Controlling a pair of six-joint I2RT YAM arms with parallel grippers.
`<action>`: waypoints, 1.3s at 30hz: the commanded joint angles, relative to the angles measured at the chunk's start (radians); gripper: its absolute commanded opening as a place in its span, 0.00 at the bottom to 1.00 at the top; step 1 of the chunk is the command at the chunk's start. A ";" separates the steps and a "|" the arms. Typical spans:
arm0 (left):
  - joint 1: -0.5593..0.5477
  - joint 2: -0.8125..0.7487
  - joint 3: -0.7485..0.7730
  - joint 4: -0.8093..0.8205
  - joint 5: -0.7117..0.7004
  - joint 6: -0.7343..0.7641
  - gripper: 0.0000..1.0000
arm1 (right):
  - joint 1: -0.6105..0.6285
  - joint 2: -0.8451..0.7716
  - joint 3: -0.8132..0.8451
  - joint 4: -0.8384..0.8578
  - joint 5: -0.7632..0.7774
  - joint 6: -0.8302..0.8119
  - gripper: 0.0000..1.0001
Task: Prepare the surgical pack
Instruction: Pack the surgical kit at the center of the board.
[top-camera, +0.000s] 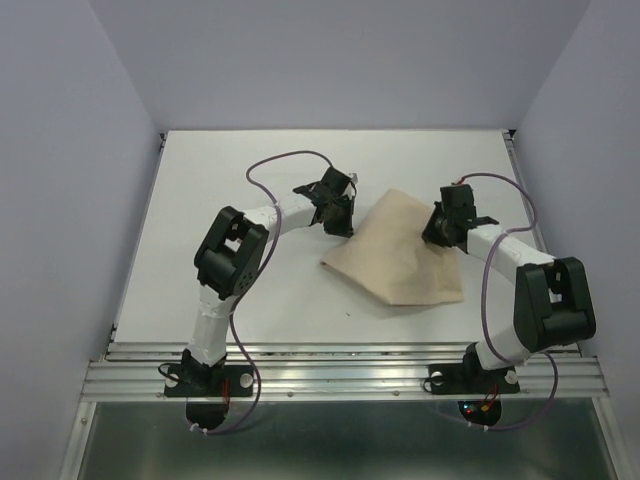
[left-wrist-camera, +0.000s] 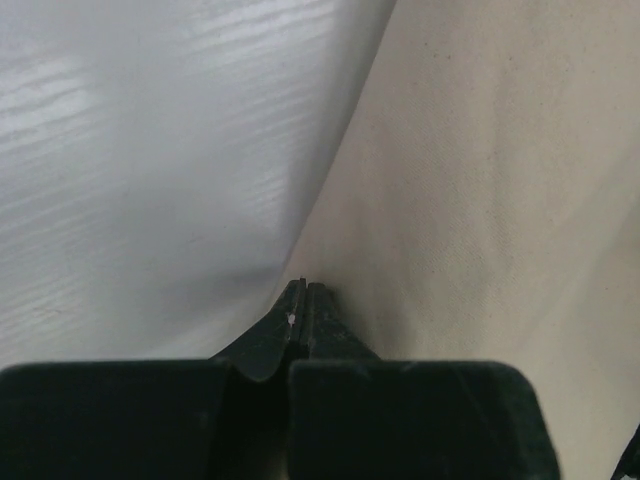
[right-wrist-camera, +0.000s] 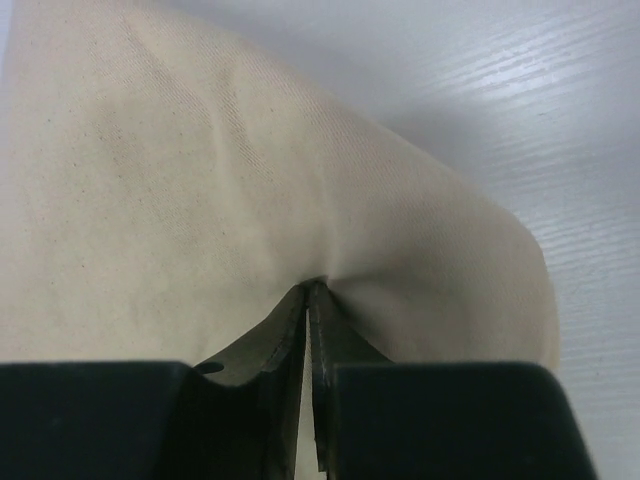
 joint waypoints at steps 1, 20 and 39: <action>0.003 -0.117 -0.081 0.034 0.019 -0.023 0.00 | -0.005 -0.169 -0.038 -0.050 0.060 -0.016 0.11; -0.017 -0.109 -0.130 0.060 0.065 -0.040 0.00 | -0.005 -0.311 -0.224 -0.059 -0.070 0.098 0.16; -0.104 -0.284 -0.355 0.152 0.107 -0.144 0.00 | -0.005 0.093 -0.200 0.089 -0.118 0.038 0.15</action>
